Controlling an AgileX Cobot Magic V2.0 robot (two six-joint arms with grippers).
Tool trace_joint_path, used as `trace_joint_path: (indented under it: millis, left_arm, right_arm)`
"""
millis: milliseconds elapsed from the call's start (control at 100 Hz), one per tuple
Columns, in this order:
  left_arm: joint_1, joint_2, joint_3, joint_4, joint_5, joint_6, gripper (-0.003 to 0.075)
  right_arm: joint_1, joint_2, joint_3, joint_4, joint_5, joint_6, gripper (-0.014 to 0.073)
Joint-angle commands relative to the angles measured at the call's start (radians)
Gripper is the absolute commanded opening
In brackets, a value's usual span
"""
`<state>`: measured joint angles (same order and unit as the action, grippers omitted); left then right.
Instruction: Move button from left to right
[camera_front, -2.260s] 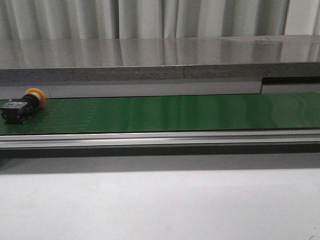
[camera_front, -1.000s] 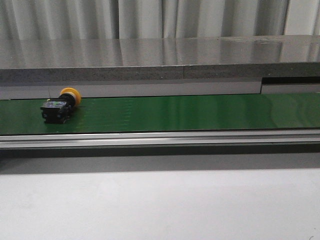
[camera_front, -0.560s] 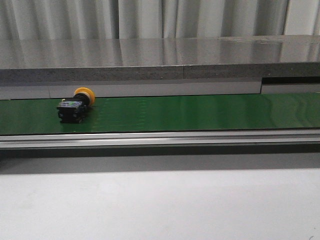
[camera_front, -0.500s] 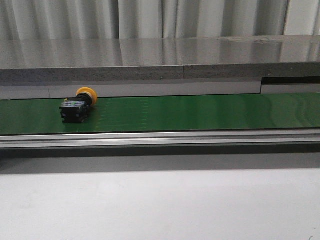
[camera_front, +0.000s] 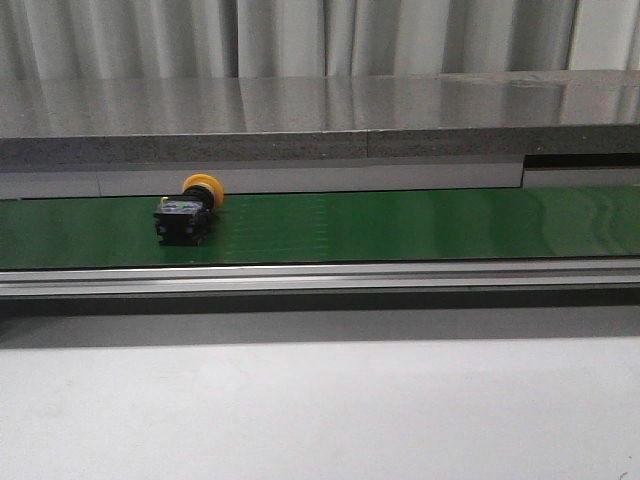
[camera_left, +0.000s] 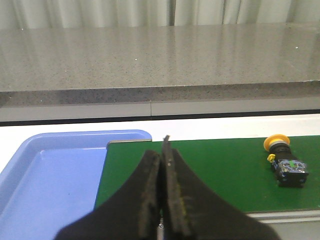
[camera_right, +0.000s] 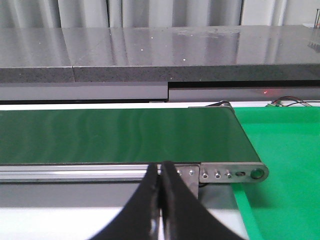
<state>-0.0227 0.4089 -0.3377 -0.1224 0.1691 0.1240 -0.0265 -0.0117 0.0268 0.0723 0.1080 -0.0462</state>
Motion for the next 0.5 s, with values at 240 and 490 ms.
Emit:
trace_joint_path:
  millis: [240,490]
  left_arm:
    - [-0.006,0.003,-0.029,-0.01,-0.086,0.0,-0.002]
    - [-0.006,0.003,-0.029,-0.01,-0.085,0.0,-0.002]
  right_arm:
    - [0.001,-0.02,-0.025,-0.008,-0.094,-0.005,-0.0068]
    - [0.001,0.0,-0.078,-0.007,-0.087,-0.005,-0.0068]
